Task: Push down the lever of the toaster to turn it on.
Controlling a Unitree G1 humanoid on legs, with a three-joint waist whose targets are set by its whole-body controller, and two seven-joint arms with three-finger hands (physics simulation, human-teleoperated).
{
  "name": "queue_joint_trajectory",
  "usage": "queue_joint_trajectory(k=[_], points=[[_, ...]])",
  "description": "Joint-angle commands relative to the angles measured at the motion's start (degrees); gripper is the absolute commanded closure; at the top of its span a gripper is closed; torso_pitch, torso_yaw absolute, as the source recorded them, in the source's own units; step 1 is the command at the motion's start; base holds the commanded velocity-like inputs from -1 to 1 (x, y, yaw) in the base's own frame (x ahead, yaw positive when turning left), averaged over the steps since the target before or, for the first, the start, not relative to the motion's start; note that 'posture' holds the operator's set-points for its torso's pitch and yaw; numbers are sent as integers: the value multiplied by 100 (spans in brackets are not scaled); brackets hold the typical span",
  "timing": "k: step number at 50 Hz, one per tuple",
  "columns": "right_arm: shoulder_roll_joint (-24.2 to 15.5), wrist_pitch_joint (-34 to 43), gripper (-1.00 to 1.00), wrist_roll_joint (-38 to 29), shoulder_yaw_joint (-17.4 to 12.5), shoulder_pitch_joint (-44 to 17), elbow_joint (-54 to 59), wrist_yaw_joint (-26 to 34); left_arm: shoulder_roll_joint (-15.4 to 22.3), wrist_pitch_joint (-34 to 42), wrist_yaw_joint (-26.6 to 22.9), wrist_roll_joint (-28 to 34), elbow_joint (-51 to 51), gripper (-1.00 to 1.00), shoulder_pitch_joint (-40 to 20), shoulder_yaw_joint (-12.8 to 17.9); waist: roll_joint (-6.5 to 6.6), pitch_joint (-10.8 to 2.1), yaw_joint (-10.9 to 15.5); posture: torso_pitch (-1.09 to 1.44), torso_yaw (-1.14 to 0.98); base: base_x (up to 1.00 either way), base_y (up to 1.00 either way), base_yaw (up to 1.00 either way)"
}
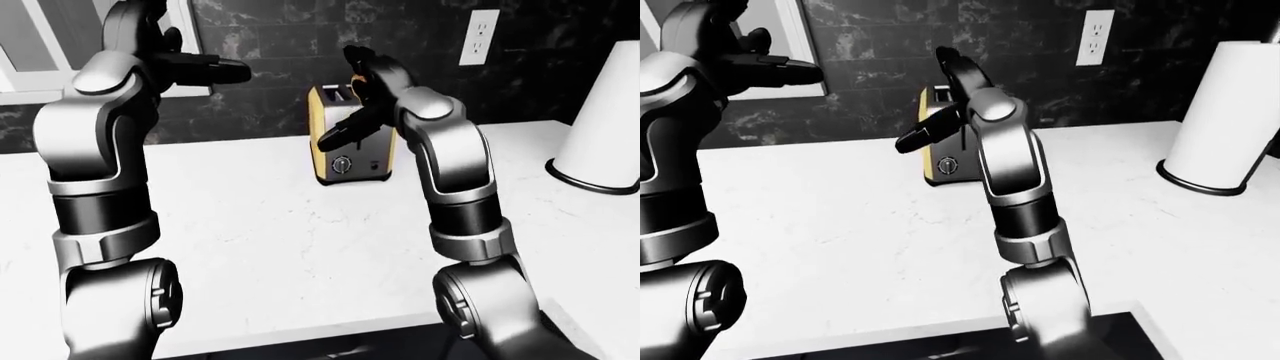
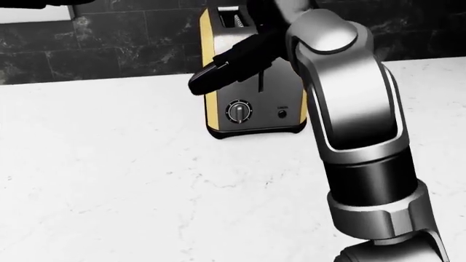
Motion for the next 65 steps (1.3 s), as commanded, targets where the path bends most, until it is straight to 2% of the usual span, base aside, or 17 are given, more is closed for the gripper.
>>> queue_joint_trajectory(k=[1, 6, 15, 22, 39, 55, 65], points=[[-55, -252, -100, -10, -80, -196, -64, -65, 64, -169, 30, -17, -126, -100, -210, 25, 30, -84, -3, -41, 0, 0, 0, 0], [-91, -262, -100, 33, -122, 5, -143, -105, 87, -164, 33, -35, -119, -100, -217, 21, 26, -89, -3, -41, 0, 0, 0, 0], [-65, 171, -100, -50, -5, 353, -832, -50, 60, -117, 53, -46, -190, -100, -209, 1, 14, -88, -3, -41, 0, 0, 0, 0], [-34, 247, -100, -103, 14, 464, -931, -5, 62, -92, 56, -43, -180, -100, -247, -1, 11, -95, -5, -41, 0, 0, 0, 0], [-193, 22, -100, -39, -148, 583, -639, -101, 105, 16, 55, -88, -331, -100, -234, 32, 5, -93, 0, -41, 0, 0, 0, 0], [-84, -18, -100, 9, -82, 449, -447, -148, 96, 46, 79, -108, -368, -100, -243, 26, 8, -100, -1, -41, 0, 0, 0, 0], [-83, -610, -100, 129, -169, 371, 387, -262, 113, 94, 76, -129, -460, -100, -203, 38, 19, -106, -7, -41, 0, 0, 0, 0]])
